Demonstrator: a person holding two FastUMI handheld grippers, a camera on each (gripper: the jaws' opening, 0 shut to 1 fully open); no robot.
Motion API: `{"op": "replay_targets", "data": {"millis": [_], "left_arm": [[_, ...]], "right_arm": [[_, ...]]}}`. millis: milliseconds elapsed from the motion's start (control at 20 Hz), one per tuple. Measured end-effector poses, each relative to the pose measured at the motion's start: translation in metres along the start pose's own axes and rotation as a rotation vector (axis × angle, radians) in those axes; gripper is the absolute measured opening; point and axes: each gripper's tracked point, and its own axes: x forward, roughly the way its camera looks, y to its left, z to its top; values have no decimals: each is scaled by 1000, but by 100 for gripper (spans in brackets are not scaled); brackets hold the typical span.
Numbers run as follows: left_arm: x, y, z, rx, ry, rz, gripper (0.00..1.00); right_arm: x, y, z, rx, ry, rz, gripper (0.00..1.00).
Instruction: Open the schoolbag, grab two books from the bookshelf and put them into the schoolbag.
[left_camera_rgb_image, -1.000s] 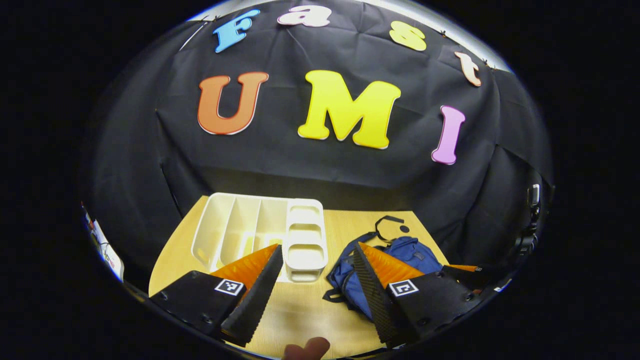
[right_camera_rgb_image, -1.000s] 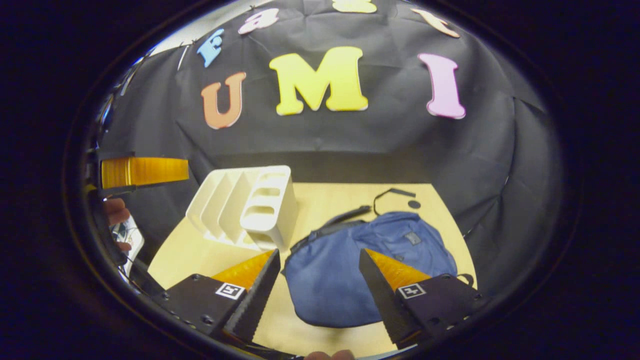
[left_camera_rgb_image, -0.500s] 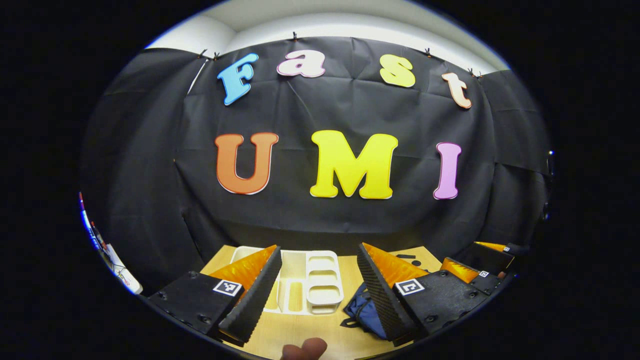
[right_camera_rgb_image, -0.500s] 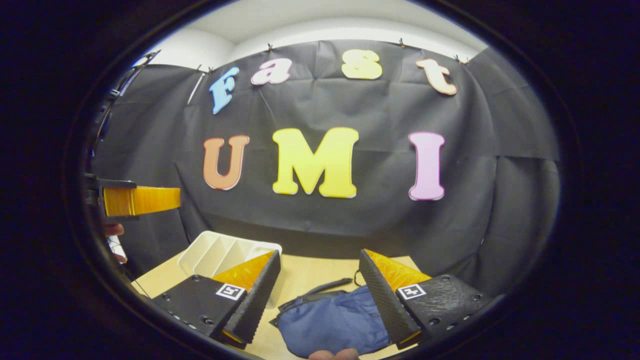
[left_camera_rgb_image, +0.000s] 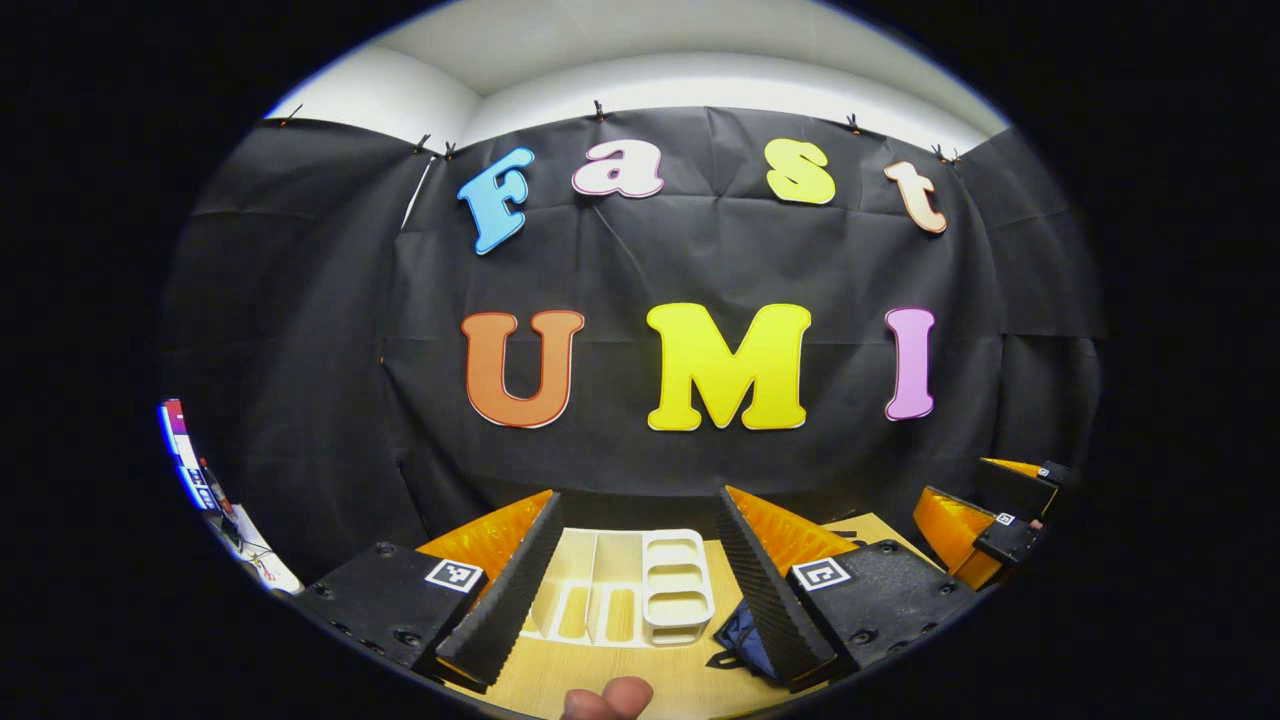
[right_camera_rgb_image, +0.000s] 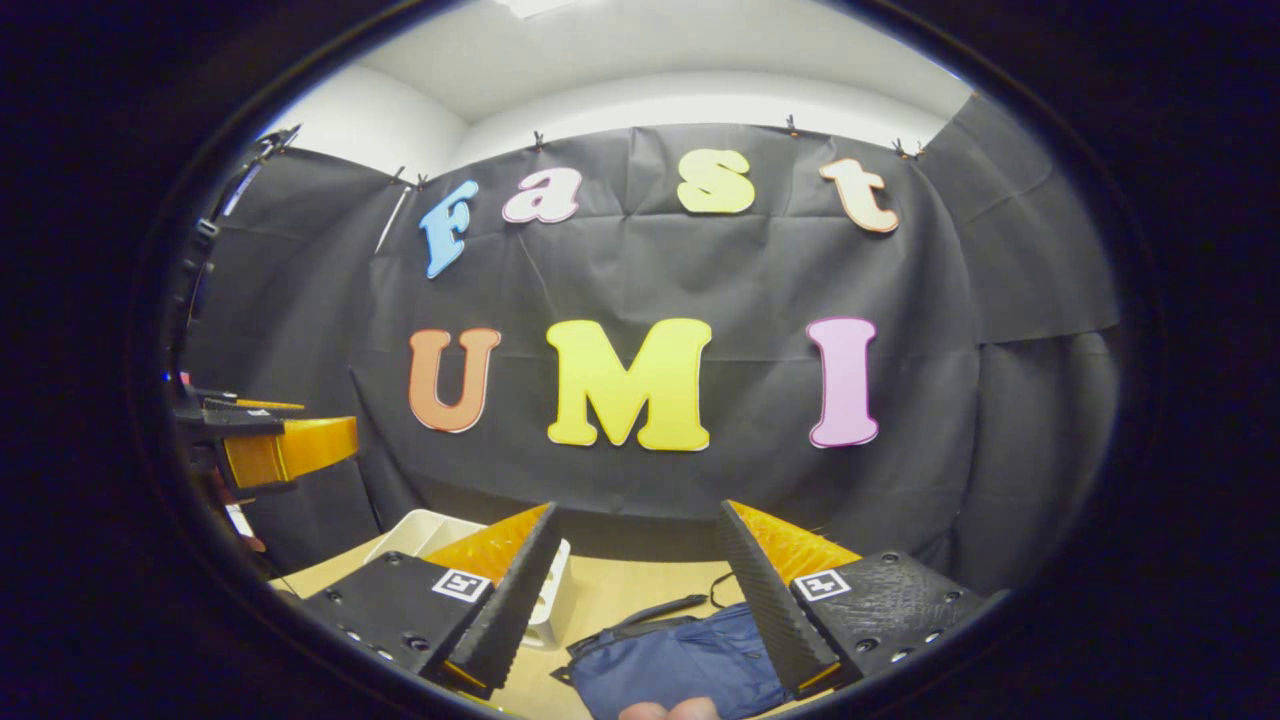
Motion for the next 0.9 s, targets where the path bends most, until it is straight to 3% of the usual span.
{"op": "replay_targets", "data": {"millis": [450,900], "left_arm": [[1,-3,2,-11,-20,-22,96],[2,3,0,-21,-16,-13,96]], "right_arm": [[4,-1,5,5,-5,-7,95],[7,-19,3,12,13,-88,94]]}}
